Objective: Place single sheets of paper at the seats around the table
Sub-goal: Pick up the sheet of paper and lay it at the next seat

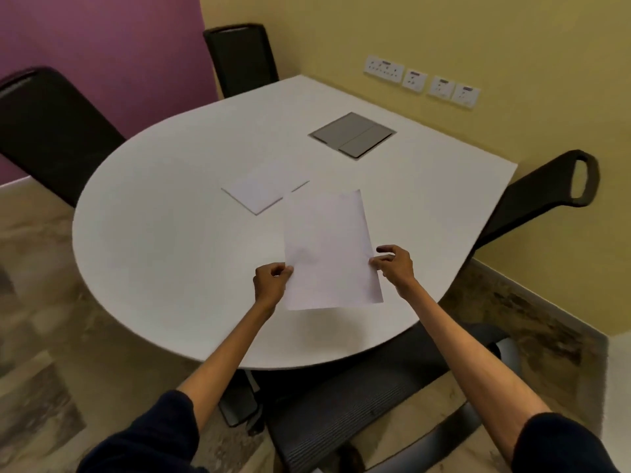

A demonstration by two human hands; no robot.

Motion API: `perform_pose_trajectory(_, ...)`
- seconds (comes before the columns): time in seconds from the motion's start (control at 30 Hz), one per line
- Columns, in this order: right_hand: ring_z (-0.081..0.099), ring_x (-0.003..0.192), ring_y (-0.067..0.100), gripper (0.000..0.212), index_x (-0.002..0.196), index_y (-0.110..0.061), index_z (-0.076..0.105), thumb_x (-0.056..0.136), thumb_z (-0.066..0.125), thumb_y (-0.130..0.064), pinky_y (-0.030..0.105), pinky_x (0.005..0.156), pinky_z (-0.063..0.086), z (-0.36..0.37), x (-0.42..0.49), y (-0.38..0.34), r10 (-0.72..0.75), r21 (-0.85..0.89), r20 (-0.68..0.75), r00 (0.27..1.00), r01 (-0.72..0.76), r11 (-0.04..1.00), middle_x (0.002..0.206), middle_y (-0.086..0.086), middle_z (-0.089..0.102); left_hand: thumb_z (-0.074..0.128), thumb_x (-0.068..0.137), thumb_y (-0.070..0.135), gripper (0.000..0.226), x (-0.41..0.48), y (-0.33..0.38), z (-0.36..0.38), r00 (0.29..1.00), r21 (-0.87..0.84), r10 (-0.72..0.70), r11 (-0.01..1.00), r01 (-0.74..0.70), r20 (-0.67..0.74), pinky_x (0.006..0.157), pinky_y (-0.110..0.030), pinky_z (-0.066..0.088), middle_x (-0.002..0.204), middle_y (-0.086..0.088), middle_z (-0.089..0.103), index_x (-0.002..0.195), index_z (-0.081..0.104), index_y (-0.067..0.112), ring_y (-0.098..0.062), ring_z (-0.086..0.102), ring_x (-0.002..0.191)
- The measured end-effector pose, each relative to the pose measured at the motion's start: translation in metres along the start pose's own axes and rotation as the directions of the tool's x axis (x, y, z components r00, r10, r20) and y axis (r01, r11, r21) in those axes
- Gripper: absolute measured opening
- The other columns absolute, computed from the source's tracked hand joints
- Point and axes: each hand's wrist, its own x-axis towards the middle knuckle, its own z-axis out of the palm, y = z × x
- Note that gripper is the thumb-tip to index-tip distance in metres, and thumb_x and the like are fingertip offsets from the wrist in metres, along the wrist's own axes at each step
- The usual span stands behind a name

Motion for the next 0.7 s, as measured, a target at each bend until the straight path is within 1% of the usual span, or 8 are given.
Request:
perform_pose_trajectory(0.1,0.065,0.088,0.023,0.045,0.121,-0.004,0.058,0.079,0.072,-0.002,0.030,0.075,0.046,0.004,0.024,0.011,0.039,-0.062,0.074,0.997,-0.034,0.997,0.102,0.018,0.071,0.070,0.087,0.010,0.011,0.002,-0.014,0.002,0.997,-0.018,-0.073,0.997,0.073,-0.004,0.075,-0.032,0.057,0.093,-0.011,0.071,0.096,0.073,0.004,-0.022,0.066,0.082)
perform_pose_trajectory(0.2,0.066,0.089,0.024,0.047,0.120,-0.002,0.057,0.076,0.073,0.002,0.033,0.078,0.048,0.012,0.044,0.026,0.083,-0.134,0.160,0.984,-0.062,0.989,0.099,0.020,0.073,0.073,0.085,0.007,0.018,0.001,-0.032,0.007,0.988,-0.012,-0.150,0.989,0.149,-0.041,0.071,-0.026,0.055,0.096,-0.011,0.072,0.102,0.073,0.003,-0.018,0.066,0.081)
perform_pose_trajectory(0.27,0.067,0.093,0.027,0.046,0.118,-0.002,0.057,0.075,0.073,0.001,0.039,0.086,0.052,0.019,0.067,0.041,0.124,-0.214,0.224,0.967,-0.075,0.974,0.097,0.019,0.073,0.074,0.083,0.008,0.028,0.009,-0.048,0.019,0.970,0.008,-0.224,0.974,0.226,-0.096,0.076,-0.030,0.057,0.099,-0.012,0.071,0.110,0.069,0.000,-0.019,0.066,0.080)
perform_pose_trajectory(0.3,0.067,0.097,0.028,0.045,0.116,-0.003,0.057,0.074,0.072,0.001,0.043,0.091,0.052,0.022,0.069,0.046,0.135,-0.237,0.238,0.962,-0.078,0.968,0.096,0.018,0.074,0.075,0.082,0.009,0.034,0.010,-0.053,0.020,0.964,0.015,-0.245,0.969,0.247,-0.105,0.079,-0.033,0.057,0.101,-0.013,0.071,0.114,0.067,-0.001,-0.022,0.067,0.083)
perform_pose_trajectory(0.37,0.067,0.100,0.030,0.045,0.115,-0.003,0.057,0.073,0.072,0.001,0.046,0.095,0.051,0.025,0.070,0.054,0.154,-0.268,0.247,0.957,-0.085,0.960,0.096,0.016,0.074,0.078,0.080,0.009,0.039,0.009,-0.059,0.020,0.958,0.023,-0.268,0.962,0.272,-0.104,0.081,-0.035,0.058,0.104,-0.015,0.070,0.116,0.064,0.001,-0.025,0.067,0.087)
perform_pose_trajectory(0.47,0.067,0.101,0.031,0.044,0.113,-0.004,0.057,0.072,0.072,0.000,0.045,0.095,0.050,0.025,0.087,0.070,0.175,-0.331,0.287,0.942,-0.074,0.941,0.094,0.015,0.075,0.080,0.078,0.009,0.044,0.013,-0.071,0.033,0.946,0.047,-0.301,0.950,0.309,-0.120,0.079,-0.036,0.058,0.103,-0.016,0.068,0.116,0.057,0.003,-0.025,0.066,0.084)
perform_pose_trajectory(0.6,0.065,0.101,0.027,0.044,0.113,-0.006,0.058,0.073,0.074,-0.004,0.042,0.093,0.051,0.028,0.105,0.095,0.202,-0.422,0.329,0.922,-0.047,0.906,0.094,0.013,0.075,0.079,0.079,0.009,0.042,0.019,-0.091,0.051,0.936,0.103,-0.322,0.936,0.337,-0.141,0.088,-0.045,0.056,0.104,-0.021,0.069,0.114,0.055,0.003,-0.033,0.067,0.094)
perform_pose_trajectory(0.7,0.067,0.097,0.028,0.042,0.112,-0.008,0.059,0.072,0.073,-0.004,0.041,0.089,0.053,0.031,0.112,0.108,0.205,-0.450,0.341,0.917,-0.032,0.892,0.095,0.012,0.074,0.079,0.078,0.010,0.041,0.023,-0.098,0.061,0.934,0.157,-0.322,0.925,0.345,-0.156,0.089,-0.043,0.055,0.103,-0.020,0.070,0.113,0.057,0.003,-0.034,0.067,0.095)
